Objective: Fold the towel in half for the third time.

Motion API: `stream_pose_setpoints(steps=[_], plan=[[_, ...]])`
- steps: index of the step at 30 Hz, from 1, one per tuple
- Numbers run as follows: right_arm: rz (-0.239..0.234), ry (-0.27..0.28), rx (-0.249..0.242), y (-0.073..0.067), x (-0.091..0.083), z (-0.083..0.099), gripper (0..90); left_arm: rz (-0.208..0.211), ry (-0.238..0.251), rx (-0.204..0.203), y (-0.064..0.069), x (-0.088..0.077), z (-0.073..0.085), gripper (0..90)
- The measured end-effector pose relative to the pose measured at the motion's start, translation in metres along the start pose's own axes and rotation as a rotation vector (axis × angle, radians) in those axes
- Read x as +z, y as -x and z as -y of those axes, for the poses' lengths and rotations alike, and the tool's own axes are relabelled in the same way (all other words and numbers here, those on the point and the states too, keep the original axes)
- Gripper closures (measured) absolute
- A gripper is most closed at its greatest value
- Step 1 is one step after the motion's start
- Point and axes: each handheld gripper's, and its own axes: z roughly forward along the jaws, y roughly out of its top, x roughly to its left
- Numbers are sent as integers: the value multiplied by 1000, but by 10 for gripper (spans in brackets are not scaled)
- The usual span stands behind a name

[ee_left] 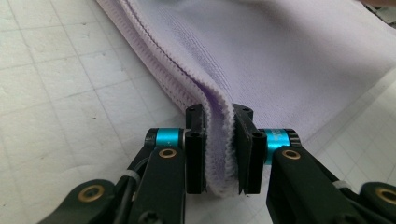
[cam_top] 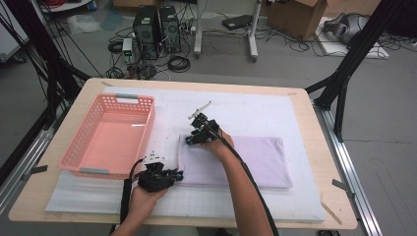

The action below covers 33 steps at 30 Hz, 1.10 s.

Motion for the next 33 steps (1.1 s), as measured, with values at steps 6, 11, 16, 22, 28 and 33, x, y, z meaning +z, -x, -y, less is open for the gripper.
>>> stream_pose_setpoints(steps=[6,11,16,22,28,33], plan=[[-5,-10,-43,-7,-2,-5,804,-20,17,17,4,-5,0,811],[-58,106,-47,-13,-15,-9,805,27,95,24,9,-22,-7,817],[-76,180,-34,-13,-33,-5,803,84,127,40,17,-24,-16,812],[-74,238,-9,0,-52,10,802,127,126,64,30,-14,-28,810],[-62,285,1,9,-72,22,803,167,125,80,45,-1,-43,810],[-37,313,22,19,-90,36,804,186,105,108,62,15,-57,808]])
